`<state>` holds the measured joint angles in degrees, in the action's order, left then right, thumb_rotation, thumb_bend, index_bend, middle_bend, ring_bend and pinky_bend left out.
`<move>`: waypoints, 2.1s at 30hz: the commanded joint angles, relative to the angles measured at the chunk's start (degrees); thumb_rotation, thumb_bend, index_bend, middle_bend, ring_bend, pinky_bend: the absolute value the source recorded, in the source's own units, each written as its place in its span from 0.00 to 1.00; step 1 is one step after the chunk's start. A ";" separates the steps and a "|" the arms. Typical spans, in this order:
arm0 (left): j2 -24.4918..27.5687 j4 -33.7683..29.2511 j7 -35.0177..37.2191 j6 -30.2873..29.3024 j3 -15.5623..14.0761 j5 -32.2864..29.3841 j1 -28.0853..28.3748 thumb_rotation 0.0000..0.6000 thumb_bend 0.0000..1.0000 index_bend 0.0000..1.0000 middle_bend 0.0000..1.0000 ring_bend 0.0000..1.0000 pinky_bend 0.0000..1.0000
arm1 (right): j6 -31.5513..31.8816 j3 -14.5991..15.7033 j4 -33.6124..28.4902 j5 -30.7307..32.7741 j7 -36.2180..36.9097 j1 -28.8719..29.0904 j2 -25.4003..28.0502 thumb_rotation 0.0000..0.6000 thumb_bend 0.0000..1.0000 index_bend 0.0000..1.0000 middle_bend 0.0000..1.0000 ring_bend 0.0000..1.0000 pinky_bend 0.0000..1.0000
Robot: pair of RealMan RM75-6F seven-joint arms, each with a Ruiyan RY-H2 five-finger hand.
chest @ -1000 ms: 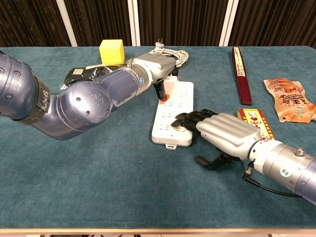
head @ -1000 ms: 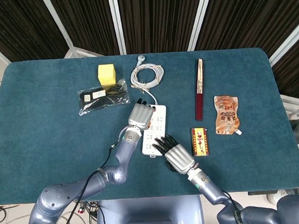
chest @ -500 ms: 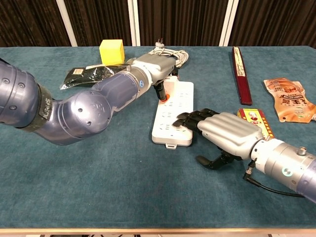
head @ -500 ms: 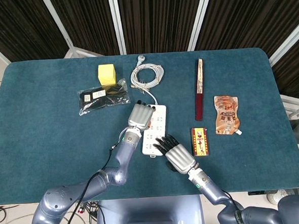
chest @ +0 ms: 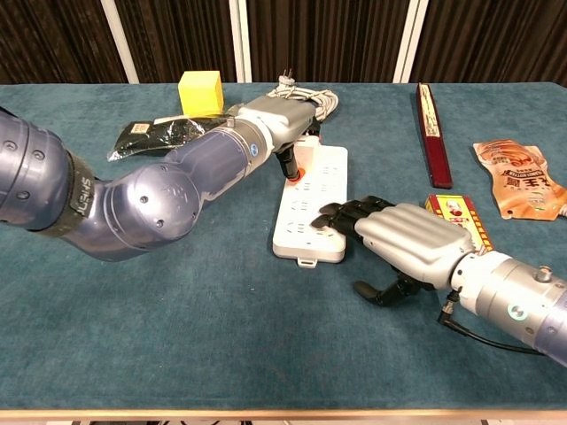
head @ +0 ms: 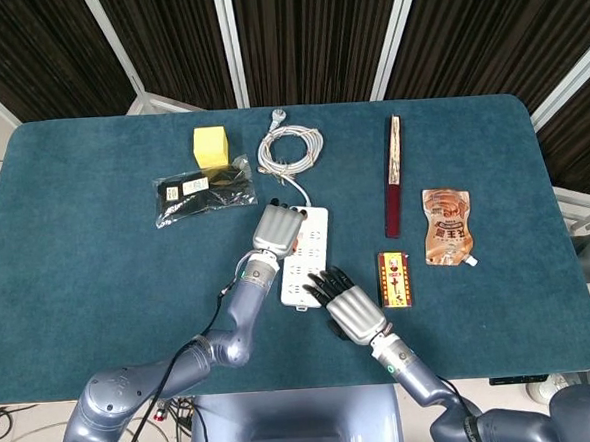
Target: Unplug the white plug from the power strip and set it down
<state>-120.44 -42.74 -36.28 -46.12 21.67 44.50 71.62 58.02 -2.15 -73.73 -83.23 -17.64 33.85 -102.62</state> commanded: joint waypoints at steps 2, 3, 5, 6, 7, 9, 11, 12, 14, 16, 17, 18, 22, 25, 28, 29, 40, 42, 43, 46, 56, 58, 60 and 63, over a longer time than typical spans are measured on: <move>0.25 -0.44 -0.03 -0.20 0.28 0.07 -0.21 1.00 0.34 0.82 0.87 0.38 0.25 | -0.10 0.08 -0.04 0.06 -0.12 -0.02 -0.16 1.00 0.51 0.11 0.08 0.04 0.04; 0.32 -0.57 -0.03 -0.24 0.35 0.09 -0.27 1.00 0.34 0.82 0.87 0.39 0.25 | -0.10 0.09 -0.04 0.06 -0.16 -0.01 -0.22 1.00 0.51 0.11 0.08 0.04 0.04; 0.45 -0.81 -0.06 -0.25 0.42 0.16 -0.38 1.00 0.34 0.82 0.88 0.40 0.26 | -0.14 0.17 -0.02 0.05 -0.26 -0.02 -0.37 1.00 0.51 0.11 0.08 0.04 0.04; 0.52 -0.93 -0.03 -0.23 0.45 0.20 -0.45 1.00 0.34 0.82 0.88 0.40 0.27 | -0.17 0.21 0.02 0.05 -0.31 -0.02 -0.44 1.00 0.51 0.11 0.08 0.04 0.04; 0.58 -1.01 -0.03 -0.26 0.44 0.30 -0.50 1.00 0.34 0.82 0.88 0.41 0.27 | -0.21 0.26 0.07 0.06 -0.36 -0.03 -0.52 1.00 0.51 0.11 0.08 0.04 0.04; 0.67 -1.15 0.06 -0.34 0.44 0.53 -0.61 1.00 0.34 0.82 0.89 0.42 0.30 | -0.23 0.30 0.16 0.11 -0.38 -0.07 -0.66 1.00 0.51 0.11 0.08 0.04 0.04; 0.77 -1.29 0.25 -0.41 0.47 0.80 -0.70 1.00 0.34 0.83 0.89 0.43 0.30 | -0.22 0.33 0.23 0.12 -0.36 -0.09 -0.76 1.00 0.51 0.11 0.08 0.04 0.04; 0.82 -1.38 0.39 -0.45 0.55 0.89 -0.73 1.00 0.34 0.83 0.89 0.43 0.31 | -0.19 0.34 0.27 0.08 -0.40 -0.09 -0.79 1.00 0.51 0.11 0.08 0.04 0.04; 0.93 -1.53 0.59 -0.55 0.69 1.11 -0.74 1.00 0.34 0.83 0.89 0.43 0.31 | -0.19 0.36 0.29 0.06 -0.47 -0.09 -0.85 1.00 0.51 0.11 0.08 0.04 0.04; 1.04 -1.68 0.71 -0.60 0.79 1.30 -0.76 1.00 0.34 0.83 0.89 0.43 0.31 | -0.21 0.42 0.28 0.05 -0.49 -0.10 -0.91 1.00 0.51 0.11 0.08 0.04 0.04; 1.10 -1.78 0.75 -0.60 0.83 1.38 -0.76 1.00 0.34 0.83 0.89 0.43 0.32 | -0.22 0.46 0.30 0.05 -0.51 -0.12 -0.95 1.00 0.51 0.11 0.08 0.04 0.04; 1.14 -1.91 0.81 -0.60 0.87 1.46 -0.76 1.00 0.34 0.83 0.89 0.43 0.32 | -0.24 0.50 0.30 0.06 -0.49 -0.14 -0.99 1.00 0.51 0.11 0.08 0.04 0.04; 1.26 -2.34 0.78 -0.59 0.82 1.76 -0.83 1.00 0.34 0.83 0.89 0.43 0.32 | -0.32 0.70 0.30 0.01 -0.49 -0.20 -1.23 1.00 0.51 0.11 0.08 0.04 0.04; 1.31 -2.59 0.73 -0.59 0.76 1.92 -0.87 1.00 0.34 0.83 0.89 0.43 0.32 | -0.23 0.66 0.28 -0.08 -0.51 -0.18 -1.30 1.00 0.51 0.11 0.08 0.04 0.04; 1.43 -2.99 0.75 -0.72 0.74 2.16 -0.96 1.00 0.34 0.83 0.90 0.44 0.33 | -0.12 0.58 0.14 -0.14 -0.51 -0.17 -1.25 1.00 0.51 0.11 0.07 0.04 0.04; 1.46 -3.12 0.80 -0.78 0.80 2.21 -0.98 1.00 0.34 0.83 0.90 0.44 0.33 | -0.13 0.60 0.11 -0.13 -0.52 -0.18 -1.22 1.00 0.51 0.11 0.07 0.04 0.04; 1.98 -4.27 0.78 -1.17 1.00 2.63 -1.18 1.00 0.34 0.83 0.90 0.44 0.33 | -0.56 1.11 0.37 -0.01 -0.47 -0.39 -1.58 1.00 0.51 0.12 0.07 0.04 0.04; 2.07 -4.41 0.75 -1.19 1.02 2.64 -1.22 1.00 0.34 0.83 0.90 0.44 0.34 | -0.55 1.12 0.37 -0.05 -0.47 -0.38 -1.66 1.00 0.51 0.12 0.08 0.04 0.04; 2.11 -4.49 0.71 -1.16 1.01 2.63 -1.24 1.00 0.34 0.83 0.90 0.44 0.34 | -0.54 1.13 0.38 -0.09 -0.53 -0.37 -1.72 1.00 0.51 0.12 0.08 0.04 0.04; 2.15 -4.61 0.69 -1.10 0.99 2.62 -1.31 1.00 0.34 0.83 0.90 0.44 0.34 | -0.65 1.18 0.41 -0.10 -0.63 -0.34 -1.88 1.00 0.51 0.12 0.07 0.04 0.04; 2.54 -4.91 1.14 -1.23 1.23 2.94 -1.41 1.00 0.34 0.83 0.90 0.45 0.34 | -1.20 1.28 0.55 0.15 -1.41 -0.23 -2.40 1.00 0.51 0.12 0.07 0.04 0.04; 2.58 -5.02 1.37 -1.31 1.33 3.02 -1.44 1.00 0.34 0.83 0.90 0.45 0.34 | -1.39 1.32 0.61 0.25 -1.54 -0.21 -2.54 1.00 0.51 0.12 0.08 0.04 0.04; 2.62 -5.11 1.52 -1.33 1.34 3.17 -1.44 1.00 0.34 0.83 0.90 0.45 0.34 | -1.47 1.34 0.67 0.29 -1.66 -0.21 -2.67 1.00 0.51 0.12 0.08 0.04 0.04; 2.68 -5.21 1.64 -1.30 1.34 3.32 -1.42 1.00 0.34 0.83 0.90 0.45 0.35 | -1.48 1.33 0.64 0.33 -1.74 -0.22 -2.75 1.00 0.51 0.12 0.08 0.04 0.04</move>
<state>-117.76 -47.94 -34.64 -47.41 23.01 47.82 70.20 56.54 -0.83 -73.08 -82.90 -19.38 33.63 -105.38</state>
